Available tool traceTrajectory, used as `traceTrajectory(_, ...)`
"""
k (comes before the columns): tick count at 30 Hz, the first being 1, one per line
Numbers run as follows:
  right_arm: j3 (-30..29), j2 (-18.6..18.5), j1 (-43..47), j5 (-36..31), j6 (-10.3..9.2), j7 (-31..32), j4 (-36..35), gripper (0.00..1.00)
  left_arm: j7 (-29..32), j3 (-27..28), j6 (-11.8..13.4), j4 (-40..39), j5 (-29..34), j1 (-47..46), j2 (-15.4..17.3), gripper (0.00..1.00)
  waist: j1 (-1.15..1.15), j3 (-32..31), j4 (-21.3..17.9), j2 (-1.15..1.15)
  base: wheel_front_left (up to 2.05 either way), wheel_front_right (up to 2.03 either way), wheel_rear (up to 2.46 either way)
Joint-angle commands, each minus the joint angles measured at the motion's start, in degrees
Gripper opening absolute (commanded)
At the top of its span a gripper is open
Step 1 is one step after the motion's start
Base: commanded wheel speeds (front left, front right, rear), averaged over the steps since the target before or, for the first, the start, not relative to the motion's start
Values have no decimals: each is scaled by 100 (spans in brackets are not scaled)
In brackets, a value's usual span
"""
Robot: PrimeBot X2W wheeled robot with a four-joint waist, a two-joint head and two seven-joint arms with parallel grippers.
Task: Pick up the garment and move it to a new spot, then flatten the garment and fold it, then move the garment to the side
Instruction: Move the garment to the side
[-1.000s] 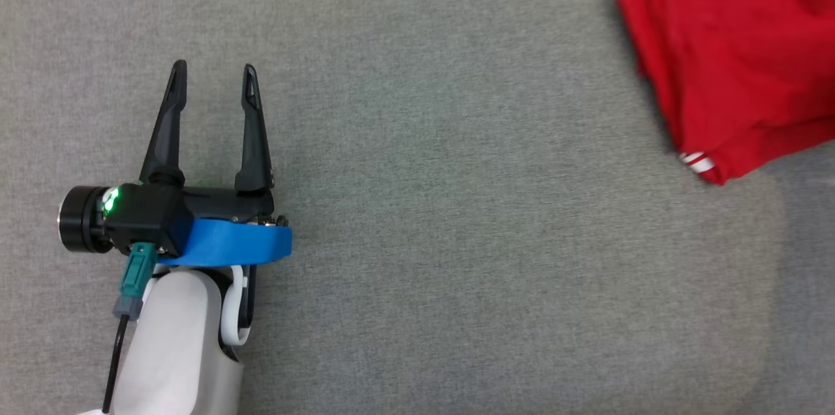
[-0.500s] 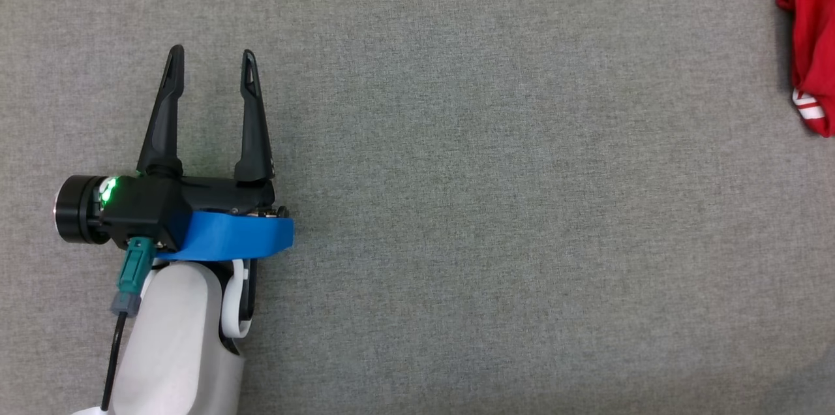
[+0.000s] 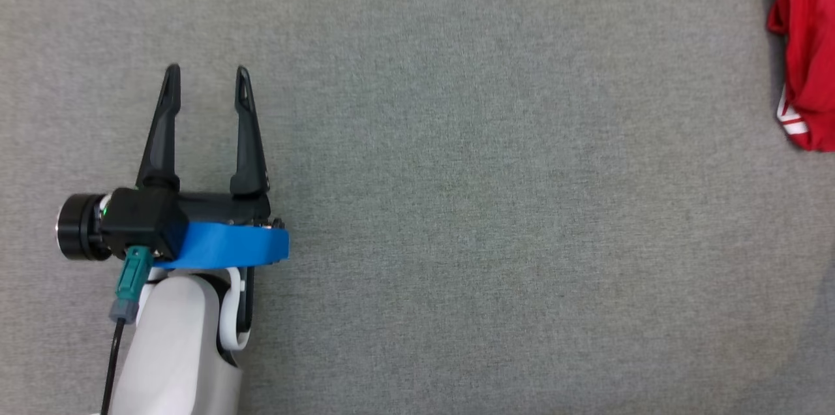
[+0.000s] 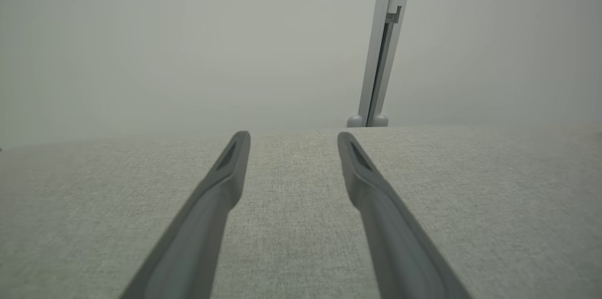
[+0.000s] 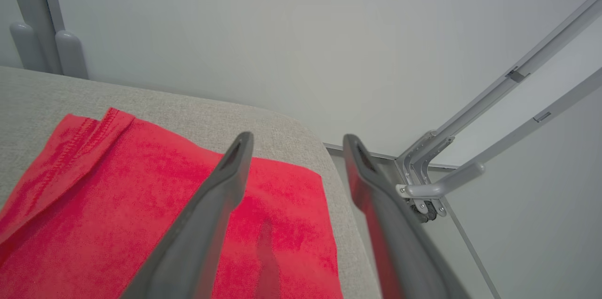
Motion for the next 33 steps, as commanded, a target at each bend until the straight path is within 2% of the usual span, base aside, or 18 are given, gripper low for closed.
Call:
traceTrajectory(1, 51, 145, -3, -26, 1, -150, -65, 100, -15, 38, 26, 34, -36, 126, 7, 100, 0, -209, -59, 0, 0, 0, 0)
traceTrajectory(11, 594, 1354, 526, 54, 1, -483, -671, 100, -14, 231, 22, 214, -172, 835, 20, 100, 0, -1281, -30, 0, 0, 0, 0)
traceTrajectory(20, 973, 2400, 1458, 184, 1, -546, -1169, 100, -15, 358, -33, 353, -249, 1415, 38, 100, 0, -2064, 31, 0, 0, 0, 0)
traceTrajectory(26, 924, 2676, 2063, 304, 1, -562, -1490, 100, -15, 357, -29, 397, -267, 1666, 27, 100, 0, -2361, 64, 0, 0, 0, 0)
traceTrajectory(33, 731, 2789, 3101, 305, 1, -393, -2224, 100, -15, 351, -18, 439, -303, 1906, 12, 100, 0, -2684, 109, 0, 0, 0, 0)
